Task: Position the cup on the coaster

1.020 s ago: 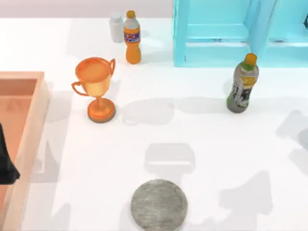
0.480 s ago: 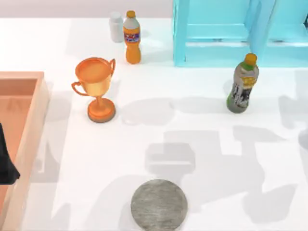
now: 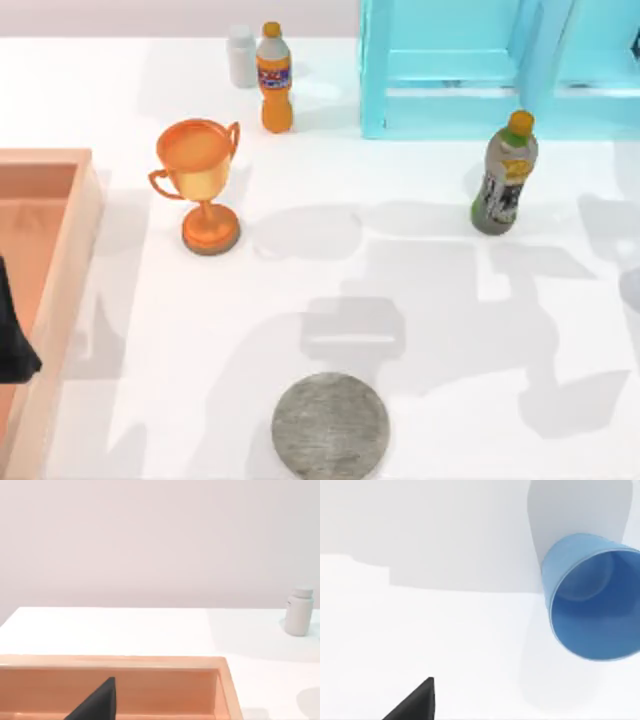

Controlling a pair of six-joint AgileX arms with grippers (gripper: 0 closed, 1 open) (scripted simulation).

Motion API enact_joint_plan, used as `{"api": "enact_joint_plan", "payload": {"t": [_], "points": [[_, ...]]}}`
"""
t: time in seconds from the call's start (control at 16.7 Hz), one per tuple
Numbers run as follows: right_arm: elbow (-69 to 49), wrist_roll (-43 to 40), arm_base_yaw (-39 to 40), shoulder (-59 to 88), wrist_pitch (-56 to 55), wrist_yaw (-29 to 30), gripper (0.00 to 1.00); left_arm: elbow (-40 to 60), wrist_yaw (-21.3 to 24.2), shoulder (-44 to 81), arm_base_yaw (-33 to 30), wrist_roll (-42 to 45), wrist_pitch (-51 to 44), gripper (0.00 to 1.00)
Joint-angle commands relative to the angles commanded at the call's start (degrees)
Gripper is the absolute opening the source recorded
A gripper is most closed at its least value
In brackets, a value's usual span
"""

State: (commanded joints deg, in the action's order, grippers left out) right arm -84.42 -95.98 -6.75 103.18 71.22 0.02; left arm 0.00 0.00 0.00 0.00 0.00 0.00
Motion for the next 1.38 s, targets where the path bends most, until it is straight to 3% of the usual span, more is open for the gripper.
{"api": "enact_joint_plan", "payload": {"t": [0.24,0.66,1.02,1.38], "points": [[2.09,0.20,0.22,0.55,-2.35,0.00,1.00,0.00,0.00,0.00,0.00,0.00,0.00,1.00],[14.22,0.28,0.20,5.34,-20.00,0.02,1.00,0.00,0.00,0.00,0.00,0.00,0.00,1.00],[15.88,0.28,0.18,5.99,-21.86,0.03,1.00,0.00,0.00,0.00,0.00,0.00,0.00,1.00],[15.88,0.28,0.18,5.99,-21.86,0.03,0.55,0.00,0.00,0.00,0.00,0.00,0.00,1.00]]}}
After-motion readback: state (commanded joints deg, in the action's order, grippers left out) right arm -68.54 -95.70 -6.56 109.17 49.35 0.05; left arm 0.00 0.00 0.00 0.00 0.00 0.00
